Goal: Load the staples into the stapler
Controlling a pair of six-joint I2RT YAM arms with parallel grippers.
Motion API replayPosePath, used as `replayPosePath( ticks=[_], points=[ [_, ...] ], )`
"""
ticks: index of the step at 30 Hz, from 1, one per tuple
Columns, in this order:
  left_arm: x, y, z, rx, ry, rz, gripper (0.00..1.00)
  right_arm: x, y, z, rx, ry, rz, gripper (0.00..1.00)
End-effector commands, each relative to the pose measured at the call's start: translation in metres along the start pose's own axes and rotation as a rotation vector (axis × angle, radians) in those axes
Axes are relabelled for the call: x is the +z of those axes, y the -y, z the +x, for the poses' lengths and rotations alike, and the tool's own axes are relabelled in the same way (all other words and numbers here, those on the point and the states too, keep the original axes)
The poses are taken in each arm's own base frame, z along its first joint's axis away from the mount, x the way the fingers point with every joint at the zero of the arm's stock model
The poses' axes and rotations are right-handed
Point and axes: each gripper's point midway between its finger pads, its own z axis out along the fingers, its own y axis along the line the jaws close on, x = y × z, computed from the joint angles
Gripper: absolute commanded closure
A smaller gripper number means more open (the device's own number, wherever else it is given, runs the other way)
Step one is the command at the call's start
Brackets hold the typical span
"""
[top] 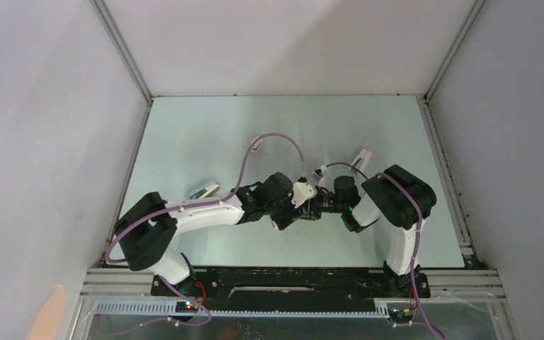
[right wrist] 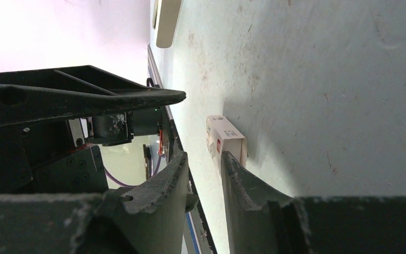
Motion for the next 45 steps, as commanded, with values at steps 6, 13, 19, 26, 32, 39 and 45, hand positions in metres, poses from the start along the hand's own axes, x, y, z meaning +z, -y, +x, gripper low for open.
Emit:
replayPosePath(
  ticks=[6,13,19,26,32,39,45],
  points=[
    [-0.004,-0.005,0.027,-0.032,-0.074,-0.029,0.26,0.000,-0.001,-0.007,-0.046,0.005,-0.024,0.68],
    [0.008,-0.003,0.037,-0.043,-0.120,0.014,0.31,0.001,0.004,-0.005,-0.042,0.002,-0.016,0.68],
    [0.014,-0.002,0.043,-0.039,-0.159,0.024,0.47,0.001,0.006,-0.005,-0.037,0.001,-0.015,0.68],
    [0.016,0.001,0.040,-0.035,-0.145,0.044,0.60,0.004,0.002,-0.002,-0.036,-0.006,-0.039,0.68],
    [0.016,0.008,0.035,-0.030,-0.119,0.089,0.62,0.007,-0.002,0.000,-0.046,-0.022,-0.061,0.68],
    [0.011,0.014,0.019,-0.025,-0.037,0.118,0.62,0.017,-0.007,0.008,-0.060,-0.073,-0.079,0.69],
    [0.006,0.022,0.007,-0.004,0.031,0.143,0.63,0.019,-0.009,0.011,-0.061,-0.095,-0.091,0.69]
  ],
)
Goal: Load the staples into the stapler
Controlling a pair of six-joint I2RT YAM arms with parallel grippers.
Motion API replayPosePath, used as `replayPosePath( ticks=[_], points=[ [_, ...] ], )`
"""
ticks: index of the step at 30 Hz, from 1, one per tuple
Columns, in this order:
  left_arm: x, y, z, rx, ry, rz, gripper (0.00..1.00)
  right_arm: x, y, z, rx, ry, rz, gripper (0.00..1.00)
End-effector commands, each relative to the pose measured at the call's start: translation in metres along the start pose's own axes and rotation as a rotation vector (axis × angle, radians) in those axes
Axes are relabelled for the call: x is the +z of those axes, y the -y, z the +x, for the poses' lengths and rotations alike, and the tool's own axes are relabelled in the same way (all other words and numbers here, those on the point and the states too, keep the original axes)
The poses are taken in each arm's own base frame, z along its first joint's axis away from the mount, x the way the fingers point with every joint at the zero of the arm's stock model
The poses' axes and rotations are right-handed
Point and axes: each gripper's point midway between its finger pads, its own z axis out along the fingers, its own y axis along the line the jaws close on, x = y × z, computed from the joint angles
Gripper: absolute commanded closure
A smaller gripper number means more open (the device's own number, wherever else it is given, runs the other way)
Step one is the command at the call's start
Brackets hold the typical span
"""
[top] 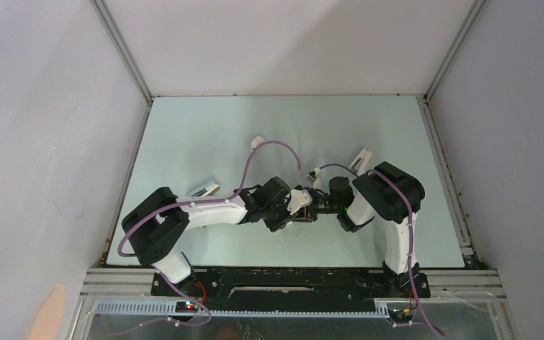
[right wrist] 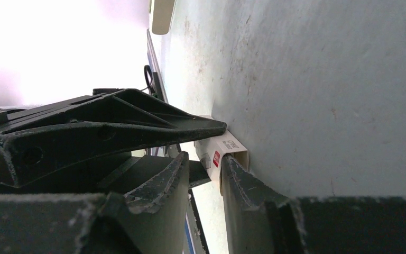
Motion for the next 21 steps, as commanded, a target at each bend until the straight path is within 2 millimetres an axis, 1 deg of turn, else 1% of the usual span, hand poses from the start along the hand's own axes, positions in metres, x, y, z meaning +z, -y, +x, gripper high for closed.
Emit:
replayPosePath(
  ticks=[1,4,6,8,9,10,11,13,16,19,21],
  points=[
    [-0.010,0.014,-0.040,0.050,0.164,0.060,0.63,0.007,-0.016,0.000,-0.060,-0.034,-0.068,0.69],
    [-0.013,0.011,-0.041,0.046,0.173,0.040,0.61,0.003,-0.015,-0.001,-0.059,-0.038,-0.069,0.69],
    [-0.018,0.008,-0.038,0.039,0.170,0.013,0.56,-0.001,-0.013,-0.004,-0.054,-0.026,-0.064,0.70],
    [-0.025,0.002,-0.035,0.026,0.163,-0.029,0.47,-0.005,-0.011,-0.006,-0.055,-0.019,-0.062,0.69],
    [-0.029,-0.001,-0.034,0.018,0.158,-0.048,0.40,-0.007,-0.011,-0.008,-0.056,-0.013,-0.061,0.69],
    [-0.034,-0.003,-0.033,0.012,0.154,-0.063,0.35,-0.009,-0.010,-0.008,-0.059,-0.011,-0.061,0.69],
    [-0.037,-0.005,-0.031,0.003,0.152,-0.078,0.33,-0.010,-0.010,-0.009,-0.058,-0.011,-0.061,0.69],
    [-0.045,-0.006,-0.028,-0.015,0.155,-0.092,0.31,-0.011,-0.009,-0.009,-0.060,-0.013,-0.061,0.70],
    [-0.050,-0.005,-0.018,-0.051,0.152,-0.104,0.31,-0.012,-0.007,-0.008,-0.061,-0.018,-0.061,0.71],
    [-0.049,-0.003,-0.005,-0.077,0.138,-0.108,0.30,-0.012,-0.005,-0.008,-0.062,-0.020,-0.060,0.74],
    [-0.046,-0.002,-0.001,-0.091,0.132,-0.103,0.30,-0.012,-0.005,-0.008,-0.062,-0.021,-0.059,0.76]
  ],
)
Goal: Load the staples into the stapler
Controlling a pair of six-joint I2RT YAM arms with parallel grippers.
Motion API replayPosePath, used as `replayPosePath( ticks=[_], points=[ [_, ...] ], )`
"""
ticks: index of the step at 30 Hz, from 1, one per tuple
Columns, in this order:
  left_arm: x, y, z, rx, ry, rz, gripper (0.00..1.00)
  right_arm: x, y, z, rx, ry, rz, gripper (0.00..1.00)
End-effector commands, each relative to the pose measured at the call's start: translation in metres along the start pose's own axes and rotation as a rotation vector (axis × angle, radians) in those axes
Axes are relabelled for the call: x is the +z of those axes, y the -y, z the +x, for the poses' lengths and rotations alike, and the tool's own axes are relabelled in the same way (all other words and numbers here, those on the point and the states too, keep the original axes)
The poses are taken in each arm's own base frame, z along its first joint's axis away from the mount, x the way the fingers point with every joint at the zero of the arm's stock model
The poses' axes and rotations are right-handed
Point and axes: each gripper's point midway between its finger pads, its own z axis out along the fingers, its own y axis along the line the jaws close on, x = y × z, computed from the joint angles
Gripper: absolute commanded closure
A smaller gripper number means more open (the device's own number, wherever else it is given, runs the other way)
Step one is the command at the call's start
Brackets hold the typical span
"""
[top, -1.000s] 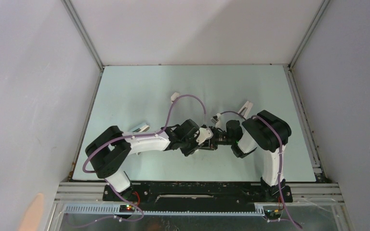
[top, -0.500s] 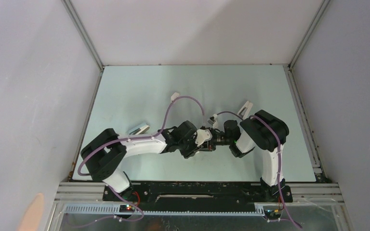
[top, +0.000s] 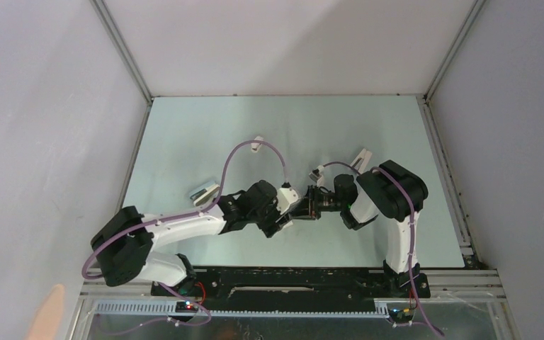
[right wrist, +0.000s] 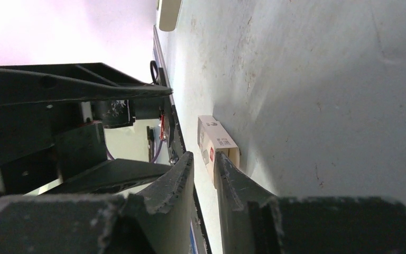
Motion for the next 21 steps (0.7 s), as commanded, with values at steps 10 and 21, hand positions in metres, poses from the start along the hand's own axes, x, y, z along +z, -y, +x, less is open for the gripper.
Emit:
replayPosePath(
  ticks=[10,21],
  points=[
    [0.010,0.006,0.021,-0.072,-0.098,0.008,0.32,0.000,0.005,0.000,-0.058,-0.011,-0.003,0.81],
    [0.021,0.008,0.029,-0.070,-0.152,0.024,0.44,-0.002,0.011,0.000,-0.053,-0.011,0.003,0.96]
  ],
)
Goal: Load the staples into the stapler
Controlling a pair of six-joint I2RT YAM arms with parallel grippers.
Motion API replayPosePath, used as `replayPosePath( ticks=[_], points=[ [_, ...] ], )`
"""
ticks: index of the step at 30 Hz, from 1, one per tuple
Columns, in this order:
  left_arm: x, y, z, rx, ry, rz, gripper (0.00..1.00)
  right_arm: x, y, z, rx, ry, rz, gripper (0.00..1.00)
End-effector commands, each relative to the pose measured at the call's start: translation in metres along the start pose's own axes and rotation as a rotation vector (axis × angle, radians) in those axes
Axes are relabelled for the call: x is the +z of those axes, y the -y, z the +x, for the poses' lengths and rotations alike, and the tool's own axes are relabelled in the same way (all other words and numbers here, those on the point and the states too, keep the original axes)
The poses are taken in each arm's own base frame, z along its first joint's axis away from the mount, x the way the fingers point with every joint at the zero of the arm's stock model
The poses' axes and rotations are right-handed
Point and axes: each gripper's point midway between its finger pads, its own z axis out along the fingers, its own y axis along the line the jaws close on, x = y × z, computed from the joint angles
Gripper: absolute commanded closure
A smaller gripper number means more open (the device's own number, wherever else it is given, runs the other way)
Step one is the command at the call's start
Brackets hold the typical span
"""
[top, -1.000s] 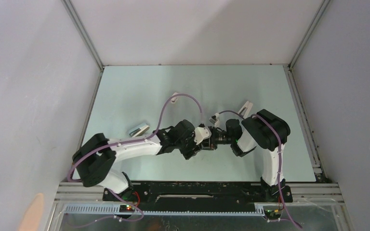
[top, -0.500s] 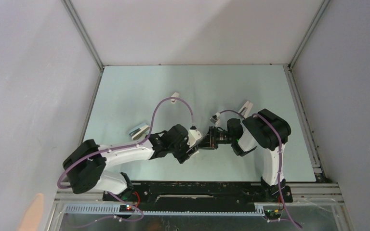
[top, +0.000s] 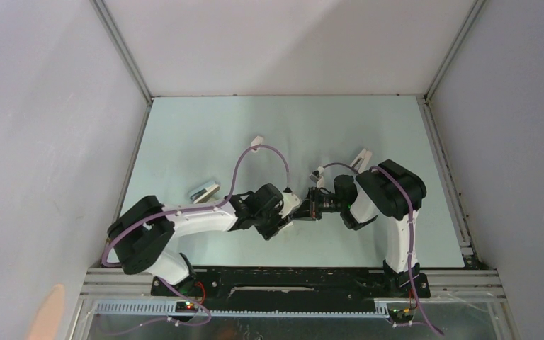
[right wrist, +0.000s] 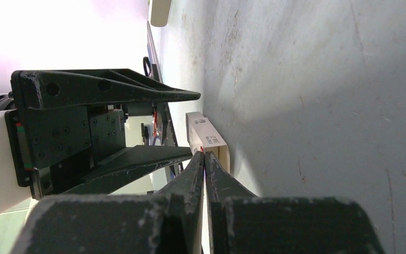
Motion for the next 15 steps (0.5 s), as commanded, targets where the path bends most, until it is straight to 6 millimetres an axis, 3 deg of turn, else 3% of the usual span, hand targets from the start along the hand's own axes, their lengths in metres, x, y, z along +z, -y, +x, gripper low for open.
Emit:
replayPosePath(
  ticks=[1,10,15],
  points=[
    [-0.001,0.004,-0.017,-0.004,0.027,0.020,0.46,-0.001,0.002,-0.002,-0.039,-0.002,-0.010,0.97],
    [0.000,0.011,-0.016,0.012,0.023,0.059,0.66,-0.006,0.000,-0.007,-0.039,0.005,-0.020,1.00],
    [0.000,0.013,-0.016,0.022,0.023,0.069,0.70,-0.015,0.005,-0.013,-0.031,0.017,-0.006,1.00]
  ],
)
